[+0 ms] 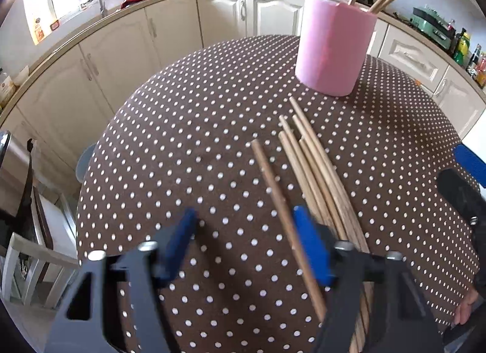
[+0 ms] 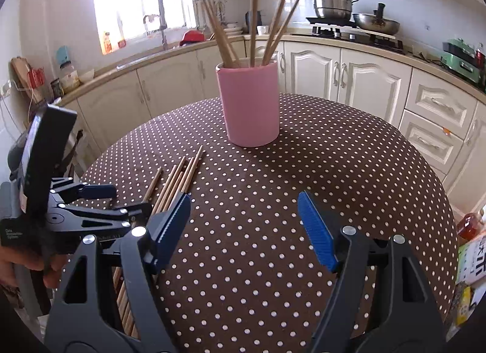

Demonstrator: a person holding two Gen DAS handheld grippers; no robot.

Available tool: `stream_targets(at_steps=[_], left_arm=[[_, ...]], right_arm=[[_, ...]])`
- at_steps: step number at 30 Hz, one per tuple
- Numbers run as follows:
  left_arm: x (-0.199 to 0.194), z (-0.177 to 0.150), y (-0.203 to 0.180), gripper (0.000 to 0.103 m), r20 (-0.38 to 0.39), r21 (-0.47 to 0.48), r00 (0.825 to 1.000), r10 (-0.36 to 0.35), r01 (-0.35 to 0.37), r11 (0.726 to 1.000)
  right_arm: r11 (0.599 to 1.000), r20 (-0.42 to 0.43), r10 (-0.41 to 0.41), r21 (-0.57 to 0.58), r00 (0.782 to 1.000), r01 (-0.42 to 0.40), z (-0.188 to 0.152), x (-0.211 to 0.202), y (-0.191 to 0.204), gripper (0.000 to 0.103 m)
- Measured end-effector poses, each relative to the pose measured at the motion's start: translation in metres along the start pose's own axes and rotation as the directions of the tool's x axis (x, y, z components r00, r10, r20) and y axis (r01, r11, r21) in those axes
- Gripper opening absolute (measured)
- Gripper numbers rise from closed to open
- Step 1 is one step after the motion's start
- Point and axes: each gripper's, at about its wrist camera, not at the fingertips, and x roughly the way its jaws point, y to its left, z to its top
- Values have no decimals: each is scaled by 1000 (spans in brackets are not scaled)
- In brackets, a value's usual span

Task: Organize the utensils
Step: 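Lower both open grippers toward the remaining chopsticks, then close the left gripper on a chopstick while the right gripper grasps another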

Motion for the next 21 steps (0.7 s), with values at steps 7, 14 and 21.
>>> stream_targets(at_steps=[7, 14, 21], left_arm=[[2, 8, 15, 31, 4, -19, 999, -52, 52, 998], [7, 10, 26, 31, 20, -18, 995, -99, 99, 995], [4, 4, 32, 31, 38, -14, 993, -108, 108, 994]], right_arm=[[997, -173, 55, -40, 983, -63, 20, 47, 21, 64], [996, -266, 67, -33, 962, -78, 27, 79, 33, 52], [997, -276, 34, -58, 961, -51, 27, 89, 42, 52]])
